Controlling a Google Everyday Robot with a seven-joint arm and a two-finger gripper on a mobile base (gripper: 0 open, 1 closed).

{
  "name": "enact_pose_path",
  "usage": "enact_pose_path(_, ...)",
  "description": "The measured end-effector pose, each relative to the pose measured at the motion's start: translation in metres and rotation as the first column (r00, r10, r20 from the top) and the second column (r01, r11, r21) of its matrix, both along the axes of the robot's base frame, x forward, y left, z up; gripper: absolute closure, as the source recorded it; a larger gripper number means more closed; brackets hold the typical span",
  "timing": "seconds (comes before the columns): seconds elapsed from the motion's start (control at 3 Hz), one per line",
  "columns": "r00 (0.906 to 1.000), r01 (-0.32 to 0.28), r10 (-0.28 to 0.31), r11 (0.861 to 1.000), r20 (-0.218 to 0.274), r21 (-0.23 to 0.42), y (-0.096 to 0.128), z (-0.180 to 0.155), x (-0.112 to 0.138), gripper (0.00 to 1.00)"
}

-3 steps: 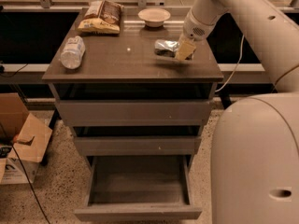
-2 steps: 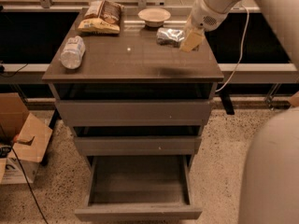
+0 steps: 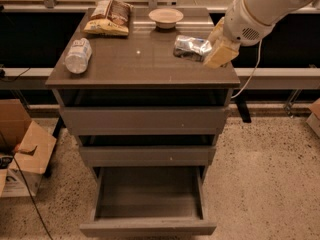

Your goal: Place redbull can into bottom drawer

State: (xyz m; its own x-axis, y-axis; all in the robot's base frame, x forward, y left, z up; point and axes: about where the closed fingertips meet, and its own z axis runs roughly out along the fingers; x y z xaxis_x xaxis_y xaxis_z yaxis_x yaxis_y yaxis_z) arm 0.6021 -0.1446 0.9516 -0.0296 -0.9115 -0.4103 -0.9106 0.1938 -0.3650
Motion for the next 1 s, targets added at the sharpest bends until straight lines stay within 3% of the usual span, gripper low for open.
enact_pose_path(0.33,0.9989,-0.002,0.002,1.0,-0.047,-0.002,0.001,-0.028,-0.047,1.0)
enact_pose_path(0.67,0.9812,0.066,-0.05,0.995,-0.187,0.079,0.008,-0.109,-0.083,1.0)
enact_pose_path(1.0,0.9615,0.132,-0.098,0.984,-0.257,0.121,0.01,-0.163,-0.089,1.0)
